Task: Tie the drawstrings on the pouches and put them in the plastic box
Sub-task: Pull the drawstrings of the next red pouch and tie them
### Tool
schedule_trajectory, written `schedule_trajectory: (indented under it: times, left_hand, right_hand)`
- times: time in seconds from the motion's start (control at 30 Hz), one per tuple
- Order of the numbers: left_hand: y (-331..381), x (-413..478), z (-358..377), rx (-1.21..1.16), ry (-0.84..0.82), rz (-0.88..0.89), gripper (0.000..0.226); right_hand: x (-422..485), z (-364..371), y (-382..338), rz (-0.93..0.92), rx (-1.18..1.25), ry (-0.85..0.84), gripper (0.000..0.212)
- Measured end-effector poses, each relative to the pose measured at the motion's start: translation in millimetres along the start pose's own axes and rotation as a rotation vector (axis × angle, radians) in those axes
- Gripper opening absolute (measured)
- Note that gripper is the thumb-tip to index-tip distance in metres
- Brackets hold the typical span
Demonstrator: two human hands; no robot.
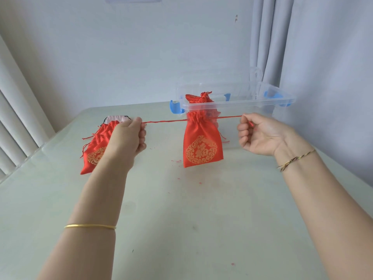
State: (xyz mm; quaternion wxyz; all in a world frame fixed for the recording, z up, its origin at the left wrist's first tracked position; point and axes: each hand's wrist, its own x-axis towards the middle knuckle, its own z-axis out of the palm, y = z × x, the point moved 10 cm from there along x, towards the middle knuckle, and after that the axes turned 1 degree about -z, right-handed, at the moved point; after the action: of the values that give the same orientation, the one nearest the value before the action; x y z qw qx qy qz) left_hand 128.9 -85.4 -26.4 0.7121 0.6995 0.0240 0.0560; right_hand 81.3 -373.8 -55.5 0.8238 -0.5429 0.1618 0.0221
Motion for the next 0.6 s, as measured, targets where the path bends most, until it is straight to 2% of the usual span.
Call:
schedule_trajectory:
  times: [0.07,0.13,0.3,0.43,0.6]
  left_hand:
    - [-10,-1,5,-0.218,-0.056,-0.121,0.038]
    - [-11,-3,11,-0.319,-0.096,-0.163,0.038]
    - [14,-15,19,-0.517,-0.194,-0.082,0.035]
    - [53,-41,48,-0.554,-0.433,0.039,0.035]
    - [60,-65,80,-0.442,-0.556,0.021,0.034]
  right_hand:
    - [2,-4,7,0.049,0.121,0.011,0.031]
    - [3,-5,10,0.047,0.127,0.043,0.03]
    - [-6,-3,-22,-0.204,-0.14,0.15,0.026]
    - [-33,33,-50,-0.428,-0.311,0.063,0.028]
    - [-67,77,-62,-0.63,-0.451,-0.086,0.03]
